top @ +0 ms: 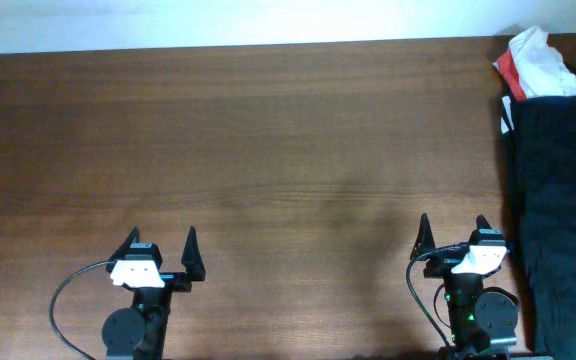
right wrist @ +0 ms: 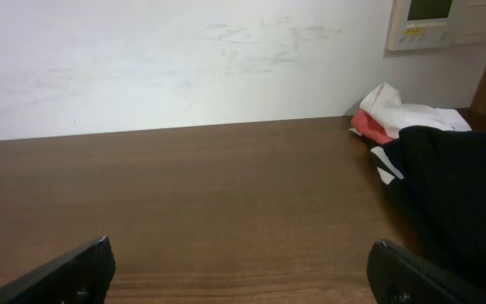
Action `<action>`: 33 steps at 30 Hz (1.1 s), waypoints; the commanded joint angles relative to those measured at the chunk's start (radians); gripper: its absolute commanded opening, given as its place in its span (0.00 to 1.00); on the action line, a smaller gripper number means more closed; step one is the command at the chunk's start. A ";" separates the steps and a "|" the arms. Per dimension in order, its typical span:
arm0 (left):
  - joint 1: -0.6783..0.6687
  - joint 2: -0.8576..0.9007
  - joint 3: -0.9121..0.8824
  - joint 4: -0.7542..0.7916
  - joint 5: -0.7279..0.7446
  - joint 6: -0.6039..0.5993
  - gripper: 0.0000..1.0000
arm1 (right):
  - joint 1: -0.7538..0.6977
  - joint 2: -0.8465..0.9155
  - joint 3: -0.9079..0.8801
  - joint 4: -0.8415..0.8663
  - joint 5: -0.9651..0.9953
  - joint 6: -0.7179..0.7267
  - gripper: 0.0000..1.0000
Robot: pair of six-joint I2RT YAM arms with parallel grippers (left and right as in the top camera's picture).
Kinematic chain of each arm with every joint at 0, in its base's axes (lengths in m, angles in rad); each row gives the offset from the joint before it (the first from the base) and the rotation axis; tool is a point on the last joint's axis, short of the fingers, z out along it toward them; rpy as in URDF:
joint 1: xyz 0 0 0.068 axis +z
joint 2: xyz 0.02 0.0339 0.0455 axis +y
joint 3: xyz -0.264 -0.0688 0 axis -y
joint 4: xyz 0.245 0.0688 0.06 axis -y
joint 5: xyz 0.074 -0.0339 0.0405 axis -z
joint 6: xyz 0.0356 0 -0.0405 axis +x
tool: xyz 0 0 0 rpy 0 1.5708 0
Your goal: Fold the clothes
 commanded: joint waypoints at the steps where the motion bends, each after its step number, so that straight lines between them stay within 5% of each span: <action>1: -0.005 -0.003 -0.002 -0.008 -0.011 0.006 0.99 | -0.001 -0.007 -0.006 -0.005 -0.001 -0.007 0.99; 28: -0.005 -0.003 -0.002 -0.008 -0.011 0.006 0.99 | 0.000 -0.007 -0.006 0.016 -0.003 -0.006 0.99; 33: -0.005 -0.003 -0.002 -0.008 -0.011 0.006 0.99 | 0.001 -0.007 -0.006 0.171 -0.257 0.176 0.99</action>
